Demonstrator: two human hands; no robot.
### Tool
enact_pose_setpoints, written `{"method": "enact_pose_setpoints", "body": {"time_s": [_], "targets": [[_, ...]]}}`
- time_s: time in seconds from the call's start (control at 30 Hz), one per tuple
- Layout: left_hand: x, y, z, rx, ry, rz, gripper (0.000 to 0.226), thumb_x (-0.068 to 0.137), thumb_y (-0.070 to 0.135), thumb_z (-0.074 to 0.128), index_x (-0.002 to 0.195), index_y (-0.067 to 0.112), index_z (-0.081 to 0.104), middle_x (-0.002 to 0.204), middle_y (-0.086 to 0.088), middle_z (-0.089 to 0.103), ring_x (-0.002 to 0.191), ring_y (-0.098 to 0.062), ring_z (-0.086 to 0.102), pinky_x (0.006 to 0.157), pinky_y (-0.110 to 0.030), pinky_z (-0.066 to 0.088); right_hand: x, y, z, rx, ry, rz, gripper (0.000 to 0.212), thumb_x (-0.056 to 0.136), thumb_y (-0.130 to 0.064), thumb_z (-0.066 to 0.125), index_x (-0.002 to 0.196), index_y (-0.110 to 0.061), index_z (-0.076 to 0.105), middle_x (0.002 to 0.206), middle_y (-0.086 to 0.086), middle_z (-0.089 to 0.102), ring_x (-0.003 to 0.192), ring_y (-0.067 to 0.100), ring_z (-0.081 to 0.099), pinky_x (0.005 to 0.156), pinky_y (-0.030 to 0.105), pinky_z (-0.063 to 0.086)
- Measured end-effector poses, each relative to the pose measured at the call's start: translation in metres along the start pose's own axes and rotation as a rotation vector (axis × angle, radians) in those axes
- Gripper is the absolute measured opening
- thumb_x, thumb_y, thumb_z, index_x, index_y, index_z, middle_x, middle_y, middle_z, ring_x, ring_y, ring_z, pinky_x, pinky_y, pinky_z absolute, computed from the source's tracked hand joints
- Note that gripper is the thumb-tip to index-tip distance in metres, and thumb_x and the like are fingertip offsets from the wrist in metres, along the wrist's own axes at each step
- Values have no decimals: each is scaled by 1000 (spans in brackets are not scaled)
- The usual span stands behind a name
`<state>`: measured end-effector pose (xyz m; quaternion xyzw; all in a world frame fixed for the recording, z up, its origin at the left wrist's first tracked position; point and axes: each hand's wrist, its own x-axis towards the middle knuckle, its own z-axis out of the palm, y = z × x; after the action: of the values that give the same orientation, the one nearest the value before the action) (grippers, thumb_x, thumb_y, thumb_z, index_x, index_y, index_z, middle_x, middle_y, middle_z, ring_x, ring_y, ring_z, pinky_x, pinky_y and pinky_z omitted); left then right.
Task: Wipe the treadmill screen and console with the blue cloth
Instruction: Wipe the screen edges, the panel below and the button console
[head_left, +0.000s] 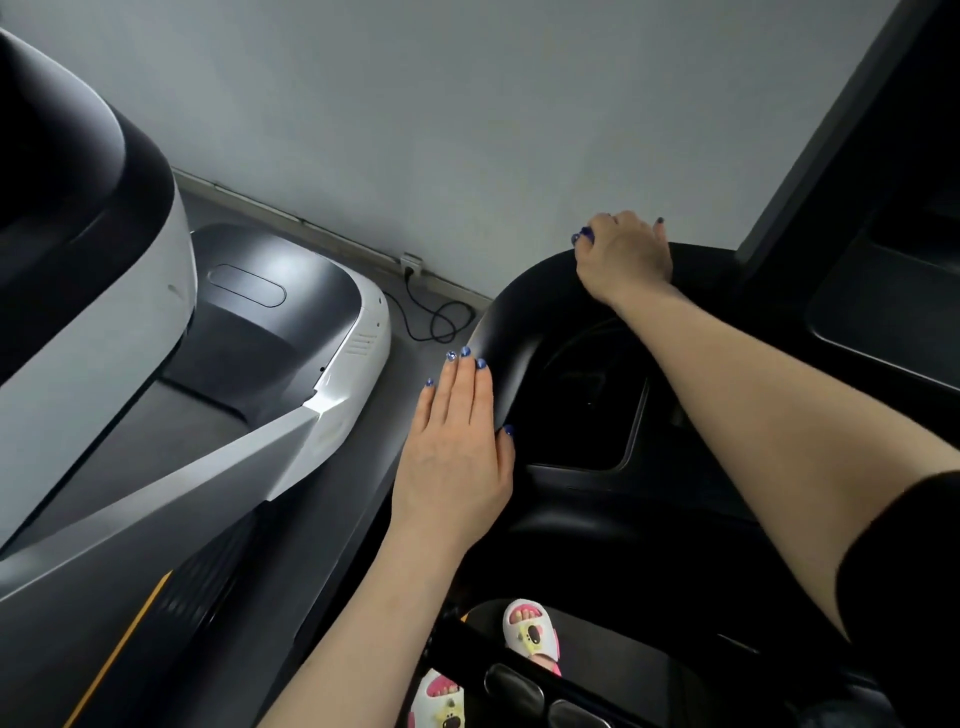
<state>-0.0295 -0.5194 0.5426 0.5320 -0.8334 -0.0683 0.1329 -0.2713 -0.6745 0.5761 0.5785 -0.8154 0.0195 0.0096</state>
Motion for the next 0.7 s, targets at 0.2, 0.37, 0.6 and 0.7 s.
{"method": "enact_pose_setpoints", "body": {"time_s": [0.2, 0.37, 0.6, 0.7], "targets": [[1, 0, -2, -32, -18, 4, 65, 94, 34, 29, 148, -2, 39, 155, -20, 37, 146, -31, 34, 119, -41, 22, -38, 0, 7, 208, 212, -174, 32, 95, -24, 45, 106, -2, 66, 108, 22, 59, 98, 42, 56, 87, 44, 43], [4, -1, -7, -91, -52, 6, 65, 96, 33, 34, 152, 0, 32, 160, -18, 28, 150, -29, 24, 121, -37, 11, -90, 0, -9, 109, 259, -260, 17, 92, -15, 60, 99, -1, 67, 94, 23, 59, 83, 44, 56, 70, 48, 47], [-5, -1, -25, -142, -152, 180, 53, 98, 22, 50, 148, 7, 42, 162, -12, 26, 152, -28, 17, 123, -41, 11, -209, 13, -80, 175, 245, -326, 19, 93, -18, 62, 107, -6, 66, 101, 16, 60, 87, 35, 59, 70, 48, 53], [-10, 4, -38, -153, -181, 204, 47, 102, 27, 44, 146, 10, 42, 163, -9, 25, 154, -26, 10, 123, -41, 7, -260, 22, -115, 190, 232, -304, 26, 93, -20, 61, 117, -8, 64, 103, 14, 61, 90, 33, 59, 71, 45, 53]]}}
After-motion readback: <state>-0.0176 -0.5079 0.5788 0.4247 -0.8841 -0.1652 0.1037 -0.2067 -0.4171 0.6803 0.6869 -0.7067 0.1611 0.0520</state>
